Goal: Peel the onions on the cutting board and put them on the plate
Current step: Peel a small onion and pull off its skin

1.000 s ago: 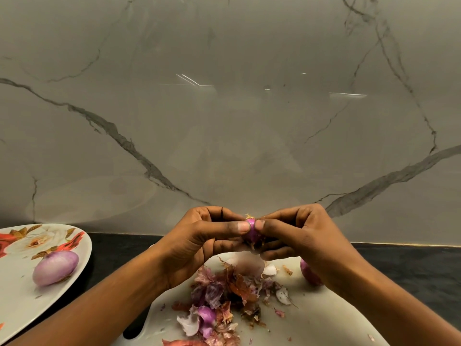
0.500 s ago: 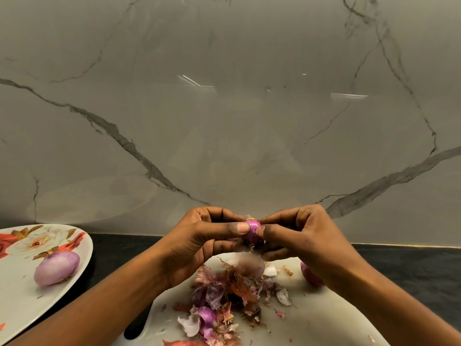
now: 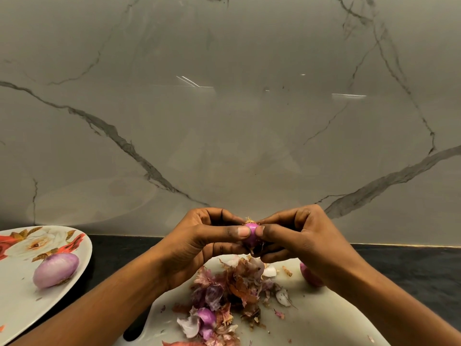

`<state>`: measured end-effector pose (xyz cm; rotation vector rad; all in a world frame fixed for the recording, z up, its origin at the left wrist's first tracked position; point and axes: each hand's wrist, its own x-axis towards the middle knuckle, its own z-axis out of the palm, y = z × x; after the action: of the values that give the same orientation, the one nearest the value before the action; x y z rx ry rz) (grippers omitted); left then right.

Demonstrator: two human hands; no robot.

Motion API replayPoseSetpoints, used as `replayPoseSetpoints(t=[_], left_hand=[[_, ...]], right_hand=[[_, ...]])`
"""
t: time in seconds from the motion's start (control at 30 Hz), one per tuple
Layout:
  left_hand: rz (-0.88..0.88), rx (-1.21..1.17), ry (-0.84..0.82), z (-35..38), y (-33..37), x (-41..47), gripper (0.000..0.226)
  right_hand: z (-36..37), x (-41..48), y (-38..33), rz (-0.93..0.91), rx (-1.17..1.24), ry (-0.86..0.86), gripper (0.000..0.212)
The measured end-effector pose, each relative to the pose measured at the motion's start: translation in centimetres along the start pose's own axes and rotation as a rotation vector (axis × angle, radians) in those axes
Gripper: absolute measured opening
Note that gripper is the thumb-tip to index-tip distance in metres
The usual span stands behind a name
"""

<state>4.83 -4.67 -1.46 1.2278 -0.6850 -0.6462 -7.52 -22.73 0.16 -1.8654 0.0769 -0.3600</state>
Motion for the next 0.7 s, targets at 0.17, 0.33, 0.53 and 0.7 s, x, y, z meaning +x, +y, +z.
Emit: replayPoseSetpoints(t=[0.17,0.33,0.53,0.7], left_hand=[[0.005,0.041,0.005,0.06,-0.19,-0.06,0.028],[-0.015,-0.033,-0.025,-0.32,-0.05,0.12,0.029],[-0.007,-0.128,-0.046,-0.62,-0.14,0.4,0.039],[-0.023,-0.168,-0.016,-0.78,-0.25,0.59,0.039]], right_hand=[[0.09,0.12,0.2,-0.017,-0.026,-0.007,0.011],[0.11,0.16,0.2,-0.036,-0.029,0.024,0.026],[0.16,0.4,0.35,-0.032,0.025,0.121,0.024],[-0.1,0.5,0.22,-0.054,0.054,0.171,0.019]])
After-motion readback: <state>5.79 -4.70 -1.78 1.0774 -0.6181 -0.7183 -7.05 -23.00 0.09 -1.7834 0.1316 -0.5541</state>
